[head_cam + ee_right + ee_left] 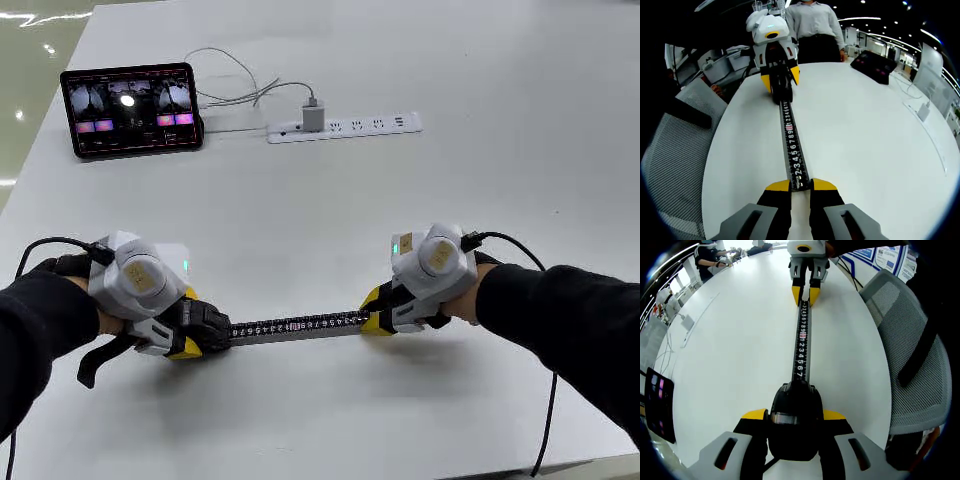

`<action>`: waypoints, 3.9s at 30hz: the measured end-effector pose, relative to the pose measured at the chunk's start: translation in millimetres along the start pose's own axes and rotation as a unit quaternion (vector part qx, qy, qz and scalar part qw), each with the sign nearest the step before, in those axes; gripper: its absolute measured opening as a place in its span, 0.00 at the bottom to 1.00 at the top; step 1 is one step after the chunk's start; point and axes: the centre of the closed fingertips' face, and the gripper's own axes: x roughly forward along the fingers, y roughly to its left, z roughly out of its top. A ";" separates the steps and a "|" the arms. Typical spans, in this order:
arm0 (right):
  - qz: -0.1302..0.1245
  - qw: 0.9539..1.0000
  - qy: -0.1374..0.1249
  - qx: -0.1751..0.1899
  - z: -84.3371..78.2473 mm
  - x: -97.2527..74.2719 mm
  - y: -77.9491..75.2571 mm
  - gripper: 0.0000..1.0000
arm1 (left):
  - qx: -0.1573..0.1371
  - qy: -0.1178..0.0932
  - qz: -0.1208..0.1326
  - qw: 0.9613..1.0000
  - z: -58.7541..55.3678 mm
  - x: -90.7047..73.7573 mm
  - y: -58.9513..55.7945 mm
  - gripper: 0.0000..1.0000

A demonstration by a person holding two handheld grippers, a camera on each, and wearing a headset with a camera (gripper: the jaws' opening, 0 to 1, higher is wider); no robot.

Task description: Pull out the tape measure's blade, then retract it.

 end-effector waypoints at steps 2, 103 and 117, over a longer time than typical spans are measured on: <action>0.000 1.000 0.000 0.001 -0.5 -0.5 0.0 0.09 | 0.000 0.000 -0.001 1.000 0.0 0.2 0.2 0.33; -0.019 1.000 0.012 0.021 -40.3 -32.7 -12.2 0.09 | 0.000 0.000 0.002 1.000 0.1 -0.1 0.0 0.34; -0.016 0.999 0.026 0.012 -38.1 -32.7 -11.0 0.11 | 0.000 -0.003 -0.003 1.000 1.1 0.5 1.5 0.34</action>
